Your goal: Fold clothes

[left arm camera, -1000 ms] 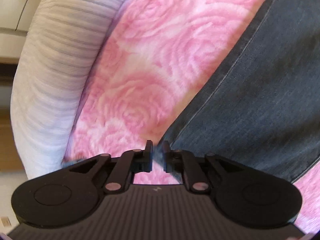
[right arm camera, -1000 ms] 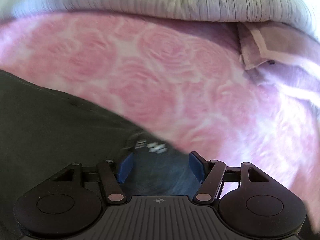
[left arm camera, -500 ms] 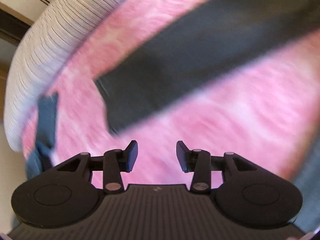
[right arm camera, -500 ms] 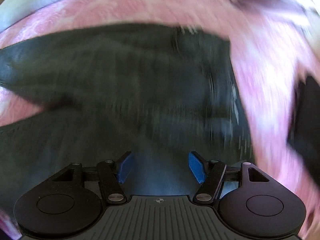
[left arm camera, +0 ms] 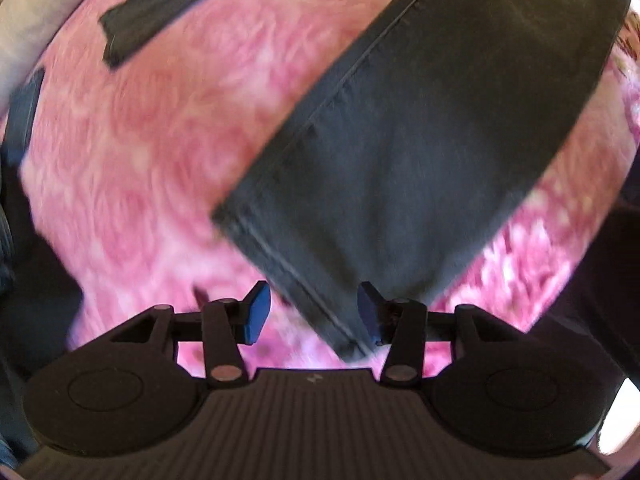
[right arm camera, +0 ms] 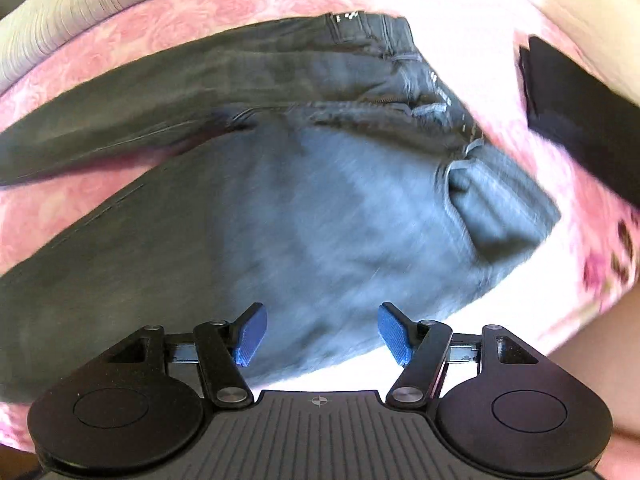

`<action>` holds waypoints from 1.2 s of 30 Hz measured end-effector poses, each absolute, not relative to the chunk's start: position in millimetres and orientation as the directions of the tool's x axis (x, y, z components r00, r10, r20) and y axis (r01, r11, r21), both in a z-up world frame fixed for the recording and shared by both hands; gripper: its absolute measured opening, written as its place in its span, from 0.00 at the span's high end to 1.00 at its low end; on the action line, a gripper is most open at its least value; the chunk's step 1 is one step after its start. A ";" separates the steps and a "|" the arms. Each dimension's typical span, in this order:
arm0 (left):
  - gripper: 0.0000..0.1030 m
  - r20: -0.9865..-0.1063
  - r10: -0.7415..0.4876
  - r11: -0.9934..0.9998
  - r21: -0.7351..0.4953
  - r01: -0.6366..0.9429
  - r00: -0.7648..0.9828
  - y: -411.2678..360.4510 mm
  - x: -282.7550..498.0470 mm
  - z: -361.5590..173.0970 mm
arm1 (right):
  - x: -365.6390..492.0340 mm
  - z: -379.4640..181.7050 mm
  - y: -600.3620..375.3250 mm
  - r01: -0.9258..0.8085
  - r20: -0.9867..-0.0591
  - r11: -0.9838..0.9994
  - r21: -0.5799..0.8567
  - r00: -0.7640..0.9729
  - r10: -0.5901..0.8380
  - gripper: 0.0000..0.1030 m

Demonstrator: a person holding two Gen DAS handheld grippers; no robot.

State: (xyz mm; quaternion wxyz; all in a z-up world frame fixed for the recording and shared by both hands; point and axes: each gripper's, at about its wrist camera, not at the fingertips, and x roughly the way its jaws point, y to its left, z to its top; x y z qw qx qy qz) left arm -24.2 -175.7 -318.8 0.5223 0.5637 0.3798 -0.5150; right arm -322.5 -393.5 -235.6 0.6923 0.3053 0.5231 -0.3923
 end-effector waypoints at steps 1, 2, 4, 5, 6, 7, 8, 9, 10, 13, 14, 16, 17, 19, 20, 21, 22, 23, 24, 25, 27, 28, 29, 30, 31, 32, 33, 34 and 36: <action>0.57 -0.978 -0.109 -0.148 0.192 0.970 0.177 -172.4 -23.5 -319.0 | -318.9 -232.4 -385.5 0.860 -0.965 0.511 0.018 0.149 -0.217 0.37; 0.57 -0.978 -0.108 -0.138 0.194 0.971 0.180 -170.3 -24.0 -317.9 | -314.7 -229.5 -379.0 0.850 -0.965 0.527 0.018 0.152 -0.214 0.37; 0.57 -0.976 -0.107 -0.122 0.204 0.971 0.192 -166.7 -25.5 -314.9 | -306.2 -225.0 -367.5 0.816 -0.966 0.578 0.005 0.153 -0.209 0.37; 0.57 -0.974 -0.100 -0.108 0.216 0.970 0.205 -166.3 -25.4 -311.6 | -303.8 -223.4 -362.9 0.803 -0.967 0.596 -0.003 0.150 -0.207 0.37; 0.57 -0.971 -0.090 -0.092 0.229 0.969 0.221 -166.5 -24.9 -307.8 | -302.0 -221.5 -358.4 0.792 -0.968 0.611 -0.010 0.147 -0.205 0.37; 0.57 -0.969 -0.078 -0.063 0.240 0.969 0.234 -166.9 -22.5 -302.3 | -300.2 -219.6 -354.0 0.780 -0.969 0.625 -0.016 0.143 -0.204 0.37; 0.57 -0.967 -0.066 -0.030 0.249 0.968 0.247 -167.3 -19.2 -296.2 | -300.2 -219.7 -351.5 0.778 -0.972 0.627 -0.020 0.131 -0.194 0.37; 0.57 -0.965 -0.060 0.015 0.255 0.967 0.256 -166.7 -15.4 -288.4 | -301.1 -220.6 -349.9 0.781 -0.977 0.624 -0.023 0.116 -0.181 0.37; 0.54 -0.966 -0.062 0.068 0.248 0.966 0.252 -166.9 -11.7 -278.7 | -302.0 -221.6 -348.4 0.784 -0.981 0.621 -0.025 0.100 -0.167 0.37; 0.45 -0.972 -0.085 0.185 0.202 0.962 0.221 -171.1 -2.3 -250.5 | -310.0 -218.6 -343.9 0.812 -0.986 0.584 0.004 0.099 -0.132 0.37; 0.43 -0.972 -0.096 0.198 0.191 0.961 0.213 -173.0 -1.2 -242.0 | -313.4 -215.1 -340.7 0.821 -0.986 0.572 0.006 0.101 -0.135 0.37; 0.34 -0.973 -0.133 0.201 0.161 0.966 0.190 -178.9 -0.2 -227.2 | -319.9 -207.0 -331.1 0.839 -0.985 0.543 0.014 0.106 -0.137 0.37; 0.32 -0.973 -0.158 0.199 0.137 0.970 0.170 -182.9 0.5 -219.8 | -322.9 -202.5 -325.3 0.846 -0.985 0.533 0.019 0.107 -0.134 0.37; 0.25 -0.970 -0.206 0.187 0.094 0.978 0.133 -192.7 2.9 -208.5 | -328.2 -192.1 -311.6 0.859 -0.985 0.512 0.019 0.103 -0.136 0.37; 0.24 -0.966 -0.233 0.172 0.072 0.982 0.111 -198.8 5.3 -203.4 | -330.0 -185.5 -302.3 0.870 -0.984 0.493 0.016 0.102 -0.148 0.37; 0.21 -0.961 -0.260 0.152 0.054 0.987 0.092 -204.5 6.9 -198.8 | -331.6 -178.7 -292.6 0.882 -0.981 0.471 0.016 0.104 -0.162 0.37; 0.18 -0.956 -0.283 0.124 0.039 0.991 0.074 -211.0 7.7 -194.9 | -333.2 -171.8 -282.9 0.894 -0.979 0.448 0.015 0.105 -0.176 0.36; 0.17 -0.951 -0.305 0.087 0.026 0.996 0.051 -217.2 8.5 -191.2 | -334.7 -165.5 -272.5 0.909 -0.975 0.417 0.019 0.110 -0.195 0.36; 0.16 -0.946 -0.322 0.047 0.011 0.999 0.026 -222.3 9.9 -188.2 | -336.1 -159.5 -261.6 0.925 -0.969 0.380 0.027 0.117 -0.216 0.35; 0.16 -0.942 -0.337 0.008 -0.003 1.000 -0.001 -226.9 11.5 -185.5 | -337.0 -153.9 -250.0 0.940 -0.963 0.340 0.035 0.122 -0.240 0.35; 0.16 -0.929 -0.368 -0.065 -0.021 0.998 -0.044 -231.3 19.5 -178.1 | -335.3 -143.8 -224.5 0.966 -0.949 0.251 0.054 0.128 -0.289 0.34; 0.16 -0.922 -0.383 -0.099 -0.026 0.995 -0.062 -230.8 25.6 -174.0 | -334.0 -139.0 -211.1 0.975 -0.941 0.211 0.063 0.128 -0.313 0.33; 0.16 -0.915 -0.397 -0.132 -0.022 0.991 -0.073 -229.0 31.8 -169.0 | -330.0 -135.0 -195.2 0.982 -0.934 0.177 0.067 0.124 -0.334 0.33; 0.16 -0.910 -0.408 -0.158 -0.009 0.987 -0.074 -226.1 37.7 -164.1 | -324.8 -131.4 -178.1 0.987 -0.928 0.145 0.069 0.117 -0.354 0.32; 0.16 -0.905 -0.419 -0.180 0.005 0.984 -0.072 -222.9 43.5 -159.4 | -317.5 -129.4 -161.9 0.990 -0.925 0.126 0.067 0.109 -0.365 0.30; 0.16 -0.898 -0.434 -0.199 0.024 0.980 -0.066 -217.2 48.3 -153.1 | -309.2 -128.2 -145.9 0.992 -0.923 0.114 0.062 0.100 -0.371 0.29; 0.16 -0.890 -0.452 -0.217 0.046 0.975 -0.059 -210.6 52.8 -146.2 | -299.6 -127.5 -129.5 0.993 -0.925 0.108 0.057 0.093 -0.368 0.28; 0.16 -0.882 -0.469 -0.233 0.067 0.970 -0.052 -204.0 57.2 -139.4 | -289.3 -127.0 -112.8 0.993 -0.928 0.104 0.051 0.085 -0.362 0.28; 0.16 -0.874 -0.479 -0.255 0.058 0.965 -0.074 -190.2 63.6 -130.1 | -269.7 -122.2 -81.7 0.993 -0.933 0.107 0.051 0.085 -0.349 0.28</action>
